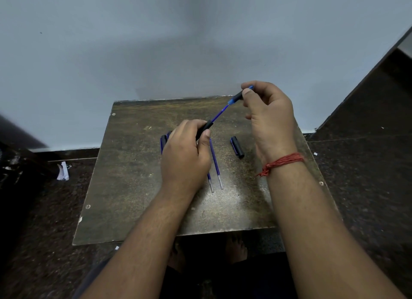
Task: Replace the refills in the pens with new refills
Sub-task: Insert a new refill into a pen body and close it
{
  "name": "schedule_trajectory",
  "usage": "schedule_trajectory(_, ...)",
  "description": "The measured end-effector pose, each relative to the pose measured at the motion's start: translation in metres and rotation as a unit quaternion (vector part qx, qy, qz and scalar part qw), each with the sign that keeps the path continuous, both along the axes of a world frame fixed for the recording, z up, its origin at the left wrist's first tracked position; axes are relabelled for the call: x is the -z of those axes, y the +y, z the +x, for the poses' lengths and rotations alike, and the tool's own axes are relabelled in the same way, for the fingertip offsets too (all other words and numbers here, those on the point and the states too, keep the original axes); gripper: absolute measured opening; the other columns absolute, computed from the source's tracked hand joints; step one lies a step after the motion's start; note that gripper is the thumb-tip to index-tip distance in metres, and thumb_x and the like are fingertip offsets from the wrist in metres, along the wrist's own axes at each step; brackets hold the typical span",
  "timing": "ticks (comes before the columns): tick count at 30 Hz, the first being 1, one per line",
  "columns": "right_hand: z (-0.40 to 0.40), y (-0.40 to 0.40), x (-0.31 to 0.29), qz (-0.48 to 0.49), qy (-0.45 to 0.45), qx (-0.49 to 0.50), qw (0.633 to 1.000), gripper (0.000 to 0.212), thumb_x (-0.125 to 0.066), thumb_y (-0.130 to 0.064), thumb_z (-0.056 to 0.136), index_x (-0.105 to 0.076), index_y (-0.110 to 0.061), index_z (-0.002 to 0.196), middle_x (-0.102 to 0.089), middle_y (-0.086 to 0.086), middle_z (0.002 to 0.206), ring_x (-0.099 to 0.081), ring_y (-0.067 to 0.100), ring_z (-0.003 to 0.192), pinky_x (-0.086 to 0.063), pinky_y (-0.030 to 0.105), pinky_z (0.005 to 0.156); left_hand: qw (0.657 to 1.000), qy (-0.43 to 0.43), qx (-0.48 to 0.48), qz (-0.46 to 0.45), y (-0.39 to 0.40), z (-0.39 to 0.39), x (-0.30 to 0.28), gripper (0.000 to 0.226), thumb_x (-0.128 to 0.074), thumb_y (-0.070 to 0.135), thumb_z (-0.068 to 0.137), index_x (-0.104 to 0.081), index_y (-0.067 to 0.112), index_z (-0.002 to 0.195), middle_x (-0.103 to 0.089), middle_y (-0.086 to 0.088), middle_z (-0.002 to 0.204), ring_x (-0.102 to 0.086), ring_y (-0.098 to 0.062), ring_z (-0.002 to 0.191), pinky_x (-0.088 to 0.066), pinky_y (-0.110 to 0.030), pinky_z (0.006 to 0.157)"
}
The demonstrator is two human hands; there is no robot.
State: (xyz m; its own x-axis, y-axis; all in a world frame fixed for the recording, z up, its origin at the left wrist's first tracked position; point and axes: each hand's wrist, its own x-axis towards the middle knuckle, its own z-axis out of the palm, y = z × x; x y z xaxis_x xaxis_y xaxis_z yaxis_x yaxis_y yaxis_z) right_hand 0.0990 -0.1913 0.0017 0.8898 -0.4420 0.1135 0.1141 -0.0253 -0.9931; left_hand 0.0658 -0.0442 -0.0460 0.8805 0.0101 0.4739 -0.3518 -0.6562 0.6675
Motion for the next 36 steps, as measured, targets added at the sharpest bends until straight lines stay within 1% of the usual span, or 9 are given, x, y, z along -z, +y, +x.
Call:
schedule_trajectory(6,-0.0008,0.0016,-0.0005,-0.029,0.009,-0.016,0.999,0.011,-0.063,-0.014,0.093,-0.072,-0.021,0.096,-0.069,-0.013,0.082,-0.061,-0.006,0.074,-0.049,0.019,0.070,1.000,0.000,0.002,0.001,0.0002,0.0008,0.0002,0.012,-0.057,0.019,0.099,-0.065,0.014,0.105,-0.062,0.007,0.093,-0.057,-0.016,0.088,-0.047,-0.035,0.074)
schedule_trajectory(13,-0.0011,0.0011,-0.0008,-0.035,0.026,-0.044,0.998,0.013,-0.062,-0.014,0.093,-0.073,-0.020,0.097,-0.073,-0.007,0.090,-0.066,0.006,0.086,-0.053,0.025,0.078,1.000,0.004,-0.003,-0.001,0.0005,0.0010,0.0000,0.012,-0.056,0.019,0.099,-0.065,0.014,0.104,-0.060,0.008,0.092,-0.056,-0.015,0.087,-0.045,-0.032,0.072)
schedule_trajectory(17,-0.0019,0.0000,-0.0017,-0.039,0.025,-0.052,0.998,0.015,-0.060,-0.013,0.094,-0.073,-0.018,0.101,-0.073,-0.004,0.094,-0.067,0.006,0.088,-0.054,0.024,0.079,1.000,0.007,-0.006,0.000,0.0007,0.0012,0.0005,0.013,-0.056,0.020,0.099,-0.065,0.014,0.106,-0.061,0.009,0.093,-0.057,-0.015,0.088,-0.046,-0.033,0.073)
schedule_trajectory(22,-0.0030,-0.0009,-0.0011,-0.057,0.027,-0.073,0.995,0.017,-0.060,-0.009,0.093,-0.073,-0.017,0.101,-0.074,-0.001,0.095,-0.065,0.003,0.084,-0.054,0.023,0.078,1.000,0.005,0.000,0.003,0.0000,0.0005,-0.0011,0.012,-0.056,0.019,0.099,-0.065,0.015,0.105,-0.060,0.009,0.092,-0.056,-0.015,0.087,-0.046,-0.033,0.072)
schedule_trajectory(26,-0.0038,0.0029,0.0007,-0.075,0.027,-0.120,0.990,0.018,-0.061,-0.009,0.093,-0.073,-0.020,0.097,-0.073,-0.008,0.090,-0.065,0.000,0.082,-0.053,0.024,0.078,1.000,0.001,0.001,-0.001,-0.0003,0.0009,-0.0019,0.012,-0.056,0.018,0.099,-0.065,0.014,0.105,-0.062,0.007,0.094,-0.057,-0.015,0.088,-0.047,-0.035,0.075)
schedule_trajectory(31,-0.0039,0.0054,0.0026,-0.074,0.028,-0.152,0.985,0.016,-0.062,-0.009,0.092,-0.072,-0.021,0.094,-0.072,-0.009,0.088,-0.065,0.003,0.083,-0.051,0.025,0.076,1.000,-0.003,-0.002,-0.016,0.0004,0.0016,-0.0022,0.012,-0.055,0.017,0.098,-0.065,0.014,0.105,-0.059,0.008,0.091,-0.056,-0.016,0.087,-0.044,-0.034,0.074)
schedule_trajectory(33,-0.0044,0.0048,0.0035,-0.074,0.031,-0.160,0.984,0.016,-0.062,-0.010,0.091,-0.073,-0.023,0.092,-0.072,-0.004,0.088,-0.063,0.008,0.081,-0.052,0.029,0.075,1.000,-0.005,-0.003,-0.014,0.0004,0.0015,-0.0023,0.012,-0.055,0.017,0.098,-0.065,0.014,0.106,-0.058,0.010,0.091,-0.056,-0.016,0.086,-0.043,-0.033,0.073)
schedule_trajectory(34,-0.0048,0.0048,0.0038,-0.077,0.032,-0.166,0.983,0.016,-0.063,-0.011,0.091,-0.073,-0.023,0.090,-0.072,0.001,0.088,-0.062,0.011,0.080,-0.052,0.033,0.075,1.000,-0.005,-0.004,-0.012,0.0003,0.0013,-0.0025,0.013,-0.055,0.017,0.099,-0.065,0.015,0.106,-0.057,0.011,0.091,-0.056,-0.015,0.086,-0.043,-0.032,0.073)
schedule_trajectory(36,-0.0053,0.0048,0.0037,-0.081,0.029,-0.175,0.981,0.017,-0.062,-0.010,0.090,-0.073,-0.024,0.089,-0.071,0.013,0.091,-0.059,0.015,0.079,-0.051,0.037,0.074,1.000,-0.003,-0.004,-0.012,-0.0001,0.0006,-0.0025,0.012,-0.055,0.017,0.099,-0.065,0.015,0.107,-0.058,0.011,0.092,-0.056,-0.015,0.087,-0.043,-0.031,0.073)
